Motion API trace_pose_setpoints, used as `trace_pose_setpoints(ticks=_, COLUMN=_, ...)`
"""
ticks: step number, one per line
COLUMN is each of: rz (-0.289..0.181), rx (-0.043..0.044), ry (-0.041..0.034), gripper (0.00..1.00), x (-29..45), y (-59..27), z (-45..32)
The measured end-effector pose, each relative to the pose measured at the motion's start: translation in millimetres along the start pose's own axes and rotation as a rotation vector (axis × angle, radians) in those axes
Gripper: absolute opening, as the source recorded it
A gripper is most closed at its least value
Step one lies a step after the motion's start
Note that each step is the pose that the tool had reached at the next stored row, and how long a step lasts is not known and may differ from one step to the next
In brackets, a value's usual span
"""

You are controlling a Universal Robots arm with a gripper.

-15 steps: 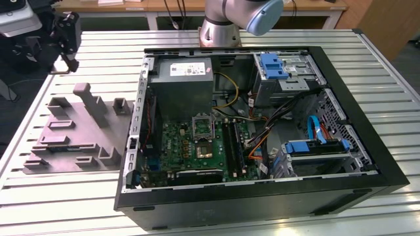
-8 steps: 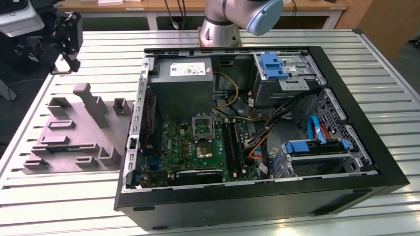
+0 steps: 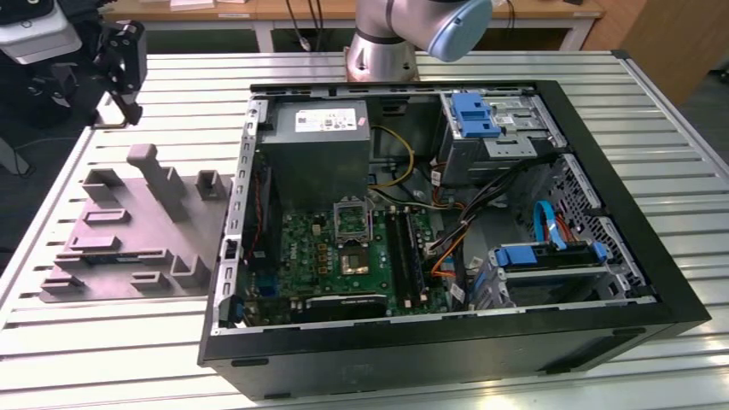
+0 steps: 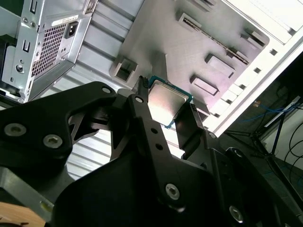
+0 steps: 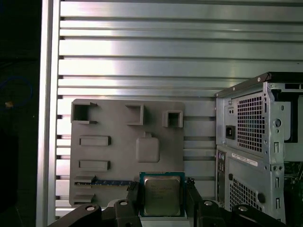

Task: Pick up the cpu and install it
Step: 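Pick up the cpu and move it towards the insertion slot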

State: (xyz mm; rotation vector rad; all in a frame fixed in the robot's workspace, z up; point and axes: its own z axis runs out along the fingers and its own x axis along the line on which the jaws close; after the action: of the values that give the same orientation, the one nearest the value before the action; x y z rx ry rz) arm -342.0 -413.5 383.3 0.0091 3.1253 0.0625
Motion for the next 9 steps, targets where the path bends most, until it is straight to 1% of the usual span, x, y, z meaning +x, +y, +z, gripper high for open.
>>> trace_pose_setpoints(ticks=9, rz=0.000, rx=-0.0001, ry=-0.0001, gripper=0.47, x=-3.4, y=0.0, z=0.1)
